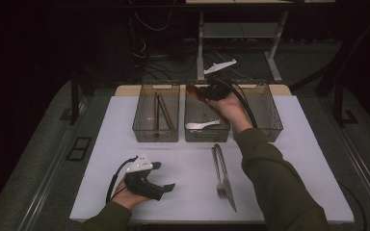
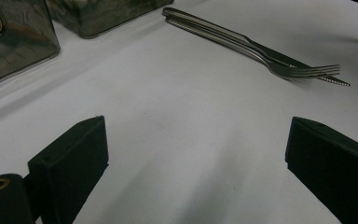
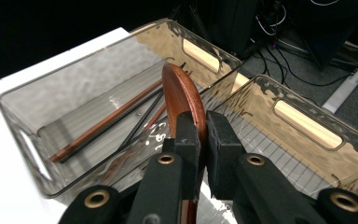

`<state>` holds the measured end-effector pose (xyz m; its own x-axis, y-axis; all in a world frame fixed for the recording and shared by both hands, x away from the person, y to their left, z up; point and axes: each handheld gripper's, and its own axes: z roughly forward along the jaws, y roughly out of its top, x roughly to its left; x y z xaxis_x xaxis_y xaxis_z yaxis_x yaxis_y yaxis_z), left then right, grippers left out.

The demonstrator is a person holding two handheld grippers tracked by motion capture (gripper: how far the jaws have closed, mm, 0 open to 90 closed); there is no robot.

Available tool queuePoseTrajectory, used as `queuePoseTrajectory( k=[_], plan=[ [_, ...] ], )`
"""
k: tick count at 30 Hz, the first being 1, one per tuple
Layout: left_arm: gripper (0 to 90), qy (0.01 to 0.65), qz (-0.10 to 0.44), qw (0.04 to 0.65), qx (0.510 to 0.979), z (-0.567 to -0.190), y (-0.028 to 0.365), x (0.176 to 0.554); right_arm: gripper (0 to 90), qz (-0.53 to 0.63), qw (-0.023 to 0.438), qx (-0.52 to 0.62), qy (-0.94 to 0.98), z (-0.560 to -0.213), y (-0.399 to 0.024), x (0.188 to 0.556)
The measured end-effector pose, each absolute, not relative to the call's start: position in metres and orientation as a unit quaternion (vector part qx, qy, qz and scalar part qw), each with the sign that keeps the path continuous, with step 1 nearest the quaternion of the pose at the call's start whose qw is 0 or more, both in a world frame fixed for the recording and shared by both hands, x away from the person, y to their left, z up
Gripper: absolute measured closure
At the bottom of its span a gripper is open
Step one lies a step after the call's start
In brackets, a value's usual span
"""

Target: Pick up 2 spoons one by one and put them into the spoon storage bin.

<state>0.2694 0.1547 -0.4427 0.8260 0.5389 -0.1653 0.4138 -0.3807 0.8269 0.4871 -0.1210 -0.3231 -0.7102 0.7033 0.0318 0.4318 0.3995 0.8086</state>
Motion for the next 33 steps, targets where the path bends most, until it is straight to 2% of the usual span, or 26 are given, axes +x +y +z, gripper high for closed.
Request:
queuePoseTrajectory(
  k=[21,22,24,27,33],
  plan=[
    [5.2,0.286,0.066,0.475,0.829,-0.443,0.154,0.269,83.0,0.385,0.135,0.381,0.830,-0.383,-0.120,0.489],
    [5.3,0.286,0.066,0.475,0.829,-0.443,0.153,0.269,81.8,0.380,0.133,0.382,0.832,-0.384,-0.120,0.489],
    [5.2,0.286,0.066,0.475,0.829,-0.443,0.153,0.269,72.6,0.383,0.132,0.381,0.831,-0.384,-0.120,0.488],
    [5.3,0.285,0.066,0.475,0.830,-0.443,0.153,0.269,63.6,0.387,0.127,0.381,0.830,-0.382,-0.123,0.486],
    [5.2,0.286,0.065,0.475,0.830,-0.444,0.152,0.269,58.1,0.400,0.126,0.378,0.825,-0.374,-0.135,0.478]
  ],
)
